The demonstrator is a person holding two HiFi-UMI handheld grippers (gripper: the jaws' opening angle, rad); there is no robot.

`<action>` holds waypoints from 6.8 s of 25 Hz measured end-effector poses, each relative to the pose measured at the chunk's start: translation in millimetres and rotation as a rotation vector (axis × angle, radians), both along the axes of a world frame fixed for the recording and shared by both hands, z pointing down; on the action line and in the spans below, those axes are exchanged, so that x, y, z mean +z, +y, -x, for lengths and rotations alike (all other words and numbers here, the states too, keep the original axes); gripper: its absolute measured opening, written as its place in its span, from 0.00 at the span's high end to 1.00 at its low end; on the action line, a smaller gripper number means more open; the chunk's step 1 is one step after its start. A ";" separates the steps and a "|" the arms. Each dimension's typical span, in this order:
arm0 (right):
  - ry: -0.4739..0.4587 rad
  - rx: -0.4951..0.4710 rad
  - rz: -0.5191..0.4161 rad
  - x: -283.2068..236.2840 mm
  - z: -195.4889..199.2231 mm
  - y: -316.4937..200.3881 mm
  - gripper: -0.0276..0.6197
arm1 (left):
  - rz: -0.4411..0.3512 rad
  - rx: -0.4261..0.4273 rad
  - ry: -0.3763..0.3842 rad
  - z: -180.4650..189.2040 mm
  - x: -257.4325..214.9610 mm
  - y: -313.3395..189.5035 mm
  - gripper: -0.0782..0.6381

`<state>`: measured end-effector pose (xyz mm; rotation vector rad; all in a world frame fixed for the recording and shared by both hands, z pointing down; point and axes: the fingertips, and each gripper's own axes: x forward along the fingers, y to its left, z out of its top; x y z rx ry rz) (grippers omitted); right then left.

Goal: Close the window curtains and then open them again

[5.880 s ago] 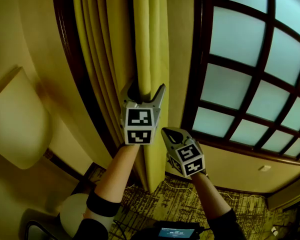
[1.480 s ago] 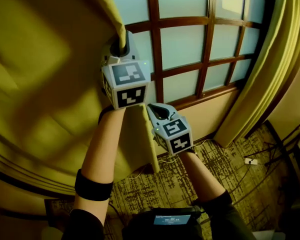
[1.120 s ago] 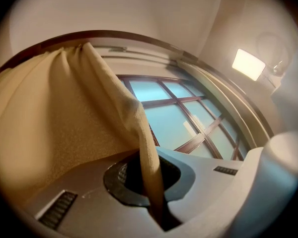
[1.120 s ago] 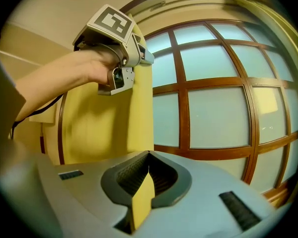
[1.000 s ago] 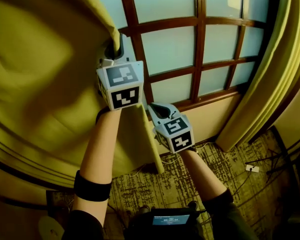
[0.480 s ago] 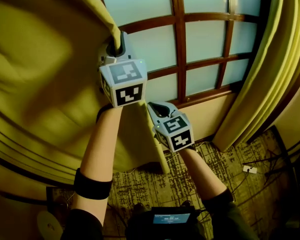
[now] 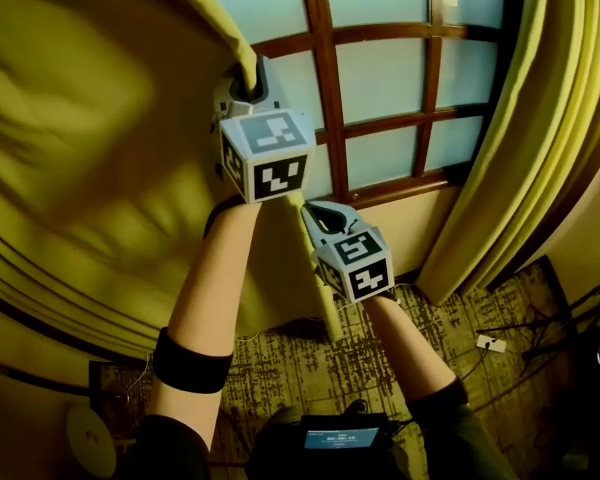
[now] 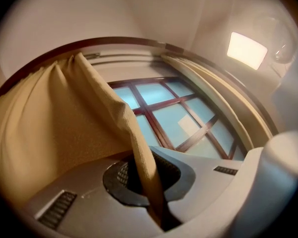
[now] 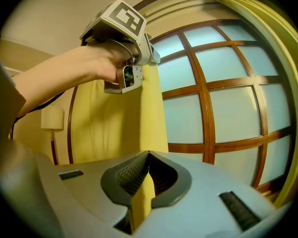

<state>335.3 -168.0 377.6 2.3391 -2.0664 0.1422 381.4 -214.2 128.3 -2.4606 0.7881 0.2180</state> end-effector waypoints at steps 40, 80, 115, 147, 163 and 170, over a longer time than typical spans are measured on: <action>-0.023 0.184 0.168 71.1 45.3 3.8 0.93 | 0.163 0.169 0.003 100.9 66.8 -63.5 0.76; -0.209 0.173 0.402 267.1 209.0 259.8 0.94 | 0.778 -0.051 -0.459 463.7 467.7 117.1 0.89; -0.222 0.178 0.466 285.0 354.9 219.3 0.94 | 0.838 -0.105 -0.413 667.8 489.8 65.0 0.89; -0.313 0.396 0.471 306.1 263.0 331.5 0.93 | 0.802 0.182 -0.571 495.0 507.3 148.5 0.89; -0.323 0.645 0.402 296.9 119.3 509.9 0.93 | 0.701 0.460 -0.624 267.1 502.7 303.9 0.89; -0.363 0.833 0.357 284.0 93.0 603.3 0.93 | 0.648 0.614 -0.678 197.2 502.8 366.6 0.89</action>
